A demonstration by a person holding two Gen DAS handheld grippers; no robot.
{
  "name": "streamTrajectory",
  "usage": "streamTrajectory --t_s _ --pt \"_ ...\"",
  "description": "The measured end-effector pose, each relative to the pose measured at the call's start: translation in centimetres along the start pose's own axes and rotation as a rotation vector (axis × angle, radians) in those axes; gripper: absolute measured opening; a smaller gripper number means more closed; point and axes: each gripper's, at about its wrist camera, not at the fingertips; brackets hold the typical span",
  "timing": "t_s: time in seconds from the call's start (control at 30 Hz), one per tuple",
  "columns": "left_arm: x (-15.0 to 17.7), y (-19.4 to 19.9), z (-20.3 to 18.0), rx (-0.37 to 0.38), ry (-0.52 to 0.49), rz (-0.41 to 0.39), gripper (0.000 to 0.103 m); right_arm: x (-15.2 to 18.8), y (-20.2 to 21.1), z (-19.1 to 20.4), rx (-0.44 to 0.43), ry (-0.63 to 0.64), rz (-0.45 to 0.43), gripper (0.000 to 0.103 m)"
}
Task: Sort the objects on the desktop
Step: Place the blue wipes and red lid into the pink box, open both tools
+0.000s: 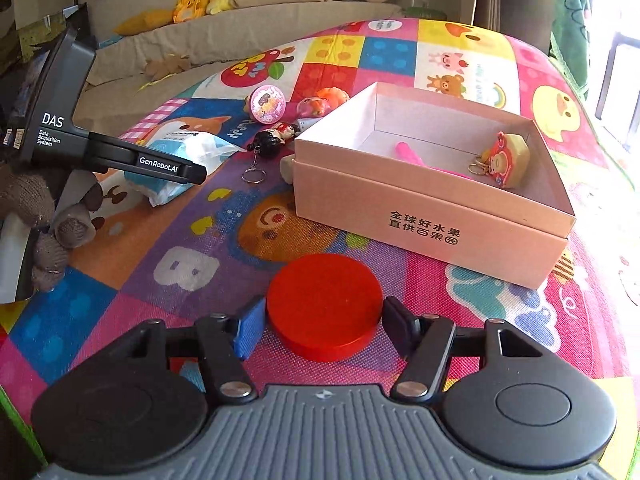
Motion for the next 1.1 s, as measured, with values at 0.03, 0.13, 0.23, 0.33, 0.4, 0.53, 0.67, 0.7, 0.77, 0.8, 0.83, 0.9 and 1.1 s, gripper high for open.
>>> streamTrajectory --t_s 0.03,0.13,0.23,0.33,0.4,0.53,0.67,0.7,0.77,0.8,0.83,0.9,1.1 --pt "0.4 0.7 0.1 0.006 -0.011 -0.009 0.058 0.2 0.4 -0.2 0.003 0.000 0.000 0.064" --pt "0.5 3.3 -0.1 0.038 -0.017 -0.040 0.058 0.6 2.0 -1.2 0.023 -0.016 -0.011 0.063" --pt "-1.6 6.7 -1.4 0.136 -0.010 -0.126 0.058 0.1 5.2 -3.1 0.068 -0.052 -0.079 0.063" --pt "-4.6 8.8 -3.6 0.226 -0.004 -0.206 0.058 -1.6 9.3 -5.4 0.142 -0.087 -0.212 0.064" --pt "-6.4 8.6 -5.8 0.267 -0.007 -0.220 0.058 -2.6 11.3 -6.5 0.201 -0.104 -0.289 0.064" --pt "-7.9 5.8 -10.6 0.298 -0.011 -0.180 0.058 -3.0 12.1 -8.1 0.269 -0.142 -0.344 0.064" --pt "-7.6 1.8 -14.0 0.325 0.003 -0.104 0.064 -2.2 10.1 -9.2 0.250 -0.191 -0.290 0.064" --pt "-7.2 1.2 -14.5 0.310 -0.015 -0.085 0.072 -2.1 9.5 -9.4 0.249 -0.197 -0.275 0.064" --pt "-5.9 1.1 -14.5 0.332 -0.036 -0.061 0.081 -1.6 8.8 -9.8 0.252 -0.207 -0.251 0.064" --pt "-5.0 1.5 -14.2 0.351 -0.052 -0.059 0.086 -1.4 8.6 -9.9 0.254 -0.211 -0.245 0.064" --pt "-4.2 2.0 -14.0 0.354 -0.072 -0.068 0.090 -1.1 8.5 -10.0 0.258 -0.214 -0.240 0.064" --pt "-2.7 3.0 -13.4 0.343 -0.122 -0.099 0.093 -0.8 8.2 -10.4 0.265 -0.221 -0.229 0.064" --pt "-0.2 4.7 -11.0 0.313 -0.188 -0.126 0.097 -1.8 6.0 -10.9 0.240 -0.234 -0.206 0.064"
Point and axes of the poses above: each gripper's, at about its wrist camera, not at the fingertips, and y roughly against the way its jaws point, z to its left, x to its underside, and after that the axes turned 11 degrees about y, right-handed
